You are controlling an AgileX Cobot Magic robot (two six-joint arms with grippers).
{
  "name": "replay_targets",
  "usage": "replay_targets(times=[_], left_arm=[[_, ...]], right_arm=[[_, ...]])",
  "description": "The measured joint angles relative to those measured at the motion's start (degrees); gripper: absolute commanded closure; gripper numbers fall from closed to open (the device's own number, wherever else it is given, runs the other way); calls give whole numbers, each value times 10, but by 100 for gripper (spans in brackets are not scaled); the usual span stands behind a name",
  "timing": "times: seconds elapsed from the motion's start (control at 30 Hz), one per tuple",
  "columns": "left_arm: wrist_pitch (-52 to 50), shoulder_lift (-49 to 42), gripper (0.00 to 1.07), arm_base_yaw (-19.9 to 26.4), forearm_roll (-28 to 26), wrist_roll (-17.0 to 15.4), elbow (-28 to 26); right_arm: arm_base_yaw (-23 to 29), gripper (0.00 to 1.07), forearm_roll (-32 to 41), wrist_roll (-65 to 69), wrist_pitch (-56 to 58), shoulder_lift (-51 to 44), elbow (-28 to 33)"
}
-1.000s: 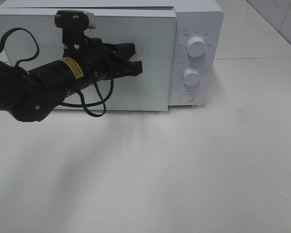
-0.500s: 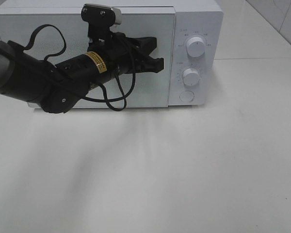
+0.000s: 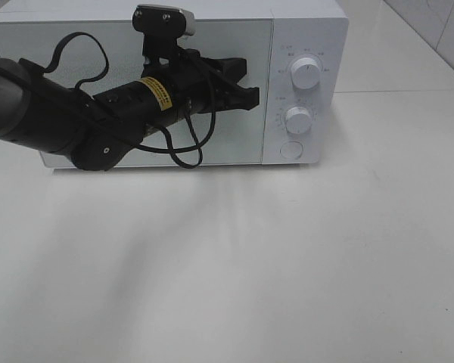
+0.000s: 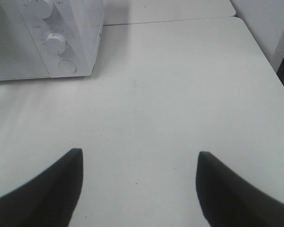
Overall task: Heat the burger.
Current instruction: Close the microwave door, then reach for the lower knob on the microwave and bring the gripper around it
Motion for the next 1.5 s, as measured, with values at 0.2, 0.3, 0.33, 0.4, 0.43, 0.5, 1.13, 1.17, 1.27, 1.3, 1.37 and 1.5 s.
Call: replay_targets(times=[0.2, 0.3, 0.33, 0.4, 0.43, 0.5, 1.13, 1.17, 1.27, 1.3, 1.37, 1.5], left_arm=[[96, -22, 106, -25, 37, -41, -4], [203, -45, 87, -62, 54, -45, -4], [228, -50, 61, -69, 55, -46, -5], [285, -59, 32, -86, 57, -46, -6], [345, -69, 21, -103, 58, -46, -7], [367, -74, 5, -111, 58, -46, -7], [795, -183, 6, -178, 41, -48, -8], [834, -186, 6, -178, 38, -45, -8], [850, -187, 6, -178, 37, -44, -8], [887, -188, 6, -178, 30, -38, -8], [913, -190, 6, -178, 21, -33, -8], [947, -199, 6, -166, -10, -18, -8]], right_arm=[[0, 44, 0, 0, 0, 0, 0], [0, 44, 0, 0, 0, 0, 0], [0, 44, 0, 0, 0, 0, 0], [0, 44, 0, 0, 0, 0, 0], [0, 44, 0, 0, 0, 0, 0], [0, 44, 0, 0, 0, 0, 0], [0, 44, 0, 0, 0, 0, 0], [0, 44, 0, 0, 0, 0, 0], [0, 44, 0, 0, 0, 0, 0], [0, 44, 0, 0, 0, 0, 0], [0, 44, 0, 0, 0, 0, 0], [0, 44, 0, 0, 0, 0, 0]])
